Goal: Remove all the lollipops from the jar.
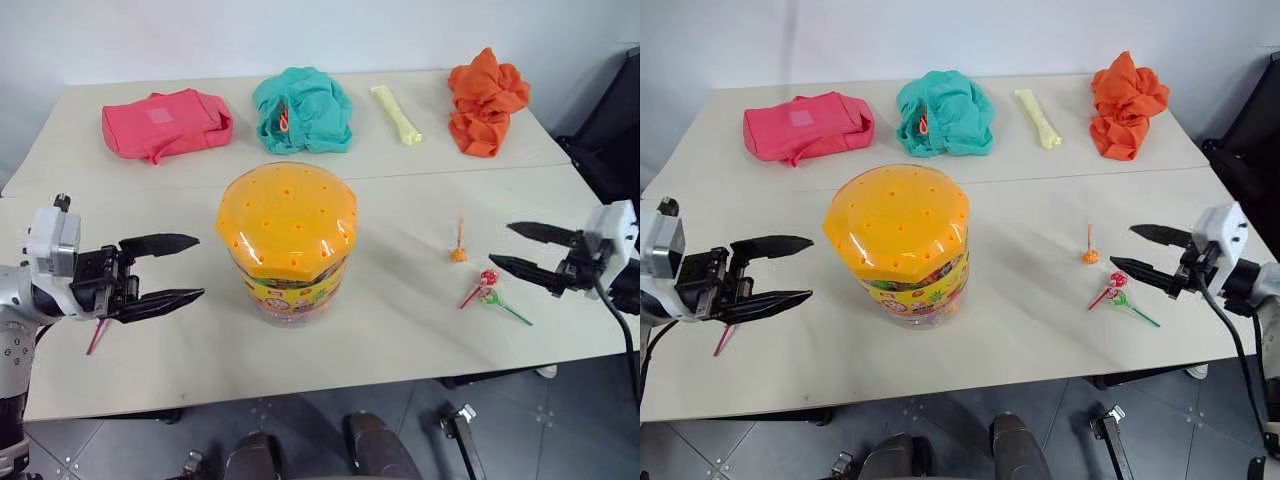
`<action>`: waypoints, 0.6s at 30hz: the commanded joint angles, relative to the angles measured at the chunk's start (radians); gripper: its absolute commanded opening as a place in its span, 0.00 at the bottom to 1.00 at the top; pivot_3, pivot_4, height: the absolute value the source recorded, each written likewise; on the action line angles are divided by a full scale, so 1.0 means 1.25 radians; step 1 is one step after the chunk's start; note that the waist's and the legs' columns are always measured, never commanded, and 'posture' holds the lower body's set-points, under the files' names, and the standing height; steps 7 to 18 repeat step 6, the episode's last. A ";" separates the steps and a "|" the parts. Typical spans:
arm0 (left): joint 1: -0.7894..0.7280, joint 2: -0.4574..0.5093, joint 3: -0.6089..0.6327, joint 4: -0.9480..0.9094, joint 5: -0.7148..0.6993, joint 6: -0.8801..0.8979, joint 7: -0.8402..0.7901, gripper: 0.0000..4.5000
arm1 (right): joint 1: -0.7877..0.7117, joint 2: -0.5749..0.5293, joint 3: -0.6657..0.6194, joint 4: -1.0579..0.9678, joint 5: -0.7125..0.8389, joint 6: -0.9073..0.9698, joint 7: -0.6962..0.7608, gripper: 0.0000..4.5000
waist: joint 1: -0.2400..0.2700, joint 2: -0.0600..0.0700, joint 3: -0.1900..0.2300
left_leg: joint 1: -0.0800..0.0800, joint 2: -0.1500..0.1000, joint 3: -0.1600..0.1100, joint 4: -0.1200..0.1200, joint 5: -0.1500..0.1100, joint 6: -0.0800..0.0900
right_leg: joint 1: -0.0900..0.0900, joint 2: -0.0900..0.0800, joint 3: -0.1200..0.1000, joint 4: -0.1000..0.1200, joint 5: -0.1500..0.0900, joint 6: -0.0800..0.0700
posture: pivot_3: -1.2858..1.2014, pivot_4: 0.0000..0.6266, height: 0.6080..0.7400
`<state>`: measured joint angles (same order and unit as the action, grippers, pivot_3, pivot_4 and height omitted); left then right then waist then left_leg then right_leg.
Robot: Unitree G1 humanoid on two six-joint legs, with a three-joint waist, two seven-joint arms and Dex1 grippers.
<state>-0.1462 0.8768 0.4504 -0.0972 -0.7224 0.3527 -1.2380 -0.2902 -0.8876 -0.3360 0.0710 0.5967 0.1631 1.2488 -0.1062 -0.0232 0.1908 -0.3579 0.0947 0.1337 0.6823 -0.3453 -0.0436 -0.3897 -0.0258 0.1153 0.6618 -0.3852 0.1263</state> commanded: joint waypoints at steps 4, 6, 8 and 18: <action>0.054 -0.028 0.041 0.026 0.072 -0.073 0.076 0.86 | 0.059 0.071 0.082 -0.238 0.010 -0.061 0.035 0.99 | 0.002 -0.001 0.000 | 0.000 0.003 -0.002 0.000 0.000 0.000 | 0.000 0.000 -0.001 0.001 0.000 0.000 | 0.52 0.24 1.00; 0.097 -0.042 0.042 0.046 0.141 -0.123 0.121 0.86 | 0.075 0.122 0.124 -0.260 -0.030 -0.098 -0.001 0.99 | 0.004 -0.001 0.000 | -0.001 0.002 -0.001 0.000 0.000 0.000 | 0.000 -0.001 -0.001 0.000 0.000 0.000 | 0.52 0.24 1.00; 0.097 -0.042 0.042 0.046 0.141 -0.123 0.121 0.86 | 0.075 0.122 0.124 -0.260 -0.030 -0.098 -0.001 0.99 | 0.004 -0.001 0.000 | -0.001 0.002 -0.001 0.000 0.000 0.000 | 0.000 -0.001 -0.001 0.000 0.000 0.000 | 0.52 0.24 1.00; 0.097 -0.042 0.042 0.046 0.141 -0.123 0.121 0.86 | 0.075 0.122 0.124 -0.260 -0.030 -0.098 -0.001 0.99 | 0.004 -0.001 0.000 | -0.001 0.002 -0.001 0.000 0.000 0.000 | 0.000 -0.001 -0.001 0.000 0.000 0.000 | 0.52 0.24 1.00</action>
